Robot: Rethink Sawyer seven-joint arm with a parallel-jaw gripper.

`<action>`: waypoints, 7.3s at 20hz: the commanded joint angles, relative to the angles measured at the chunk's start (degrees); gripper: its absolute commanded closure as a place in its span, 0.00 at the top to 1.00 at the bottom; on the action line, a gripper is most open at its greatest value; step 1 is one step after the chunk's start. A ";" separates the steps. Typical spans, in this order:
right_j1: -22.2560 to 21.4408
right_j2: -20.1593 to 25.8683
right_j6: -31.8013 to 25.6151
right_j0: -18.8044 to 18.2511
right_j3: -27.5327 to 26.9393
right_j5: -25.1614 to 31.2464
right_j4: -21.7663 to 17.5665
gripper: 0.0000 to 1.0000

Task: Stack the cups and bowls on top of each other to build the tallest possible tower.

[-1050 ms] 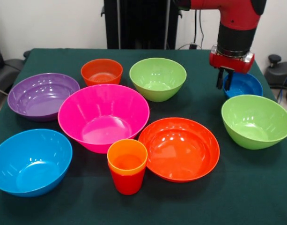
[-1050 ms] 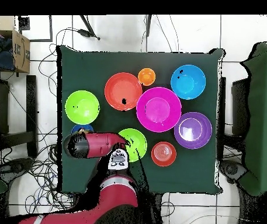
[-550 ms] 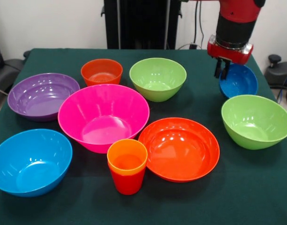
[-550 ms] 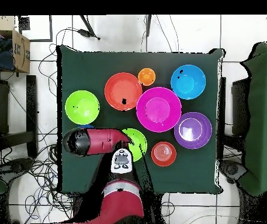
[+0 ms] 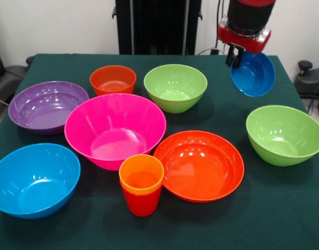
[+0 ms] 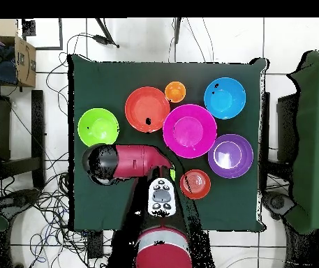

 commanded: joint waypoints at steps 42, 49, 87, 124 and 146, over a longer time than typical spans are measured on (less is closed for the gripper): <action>4.21 21.37 -20.94 -18.81 -22.78 -3.40 -21.05 0.00; 4.28 23.11 -19.72 -19.54 -23.94 1.76 -17.83 0.00; 2.23 24.60 -25.58 -21.11 -39.42 24.81 -19.90 0.00; -6.86 23.41 -16.77 -31.23 -16.52 -8.43 -30.72 0.00; -3.45 21.75 -11.08 -29.01 -15.11 -15.88 -31.62 0.00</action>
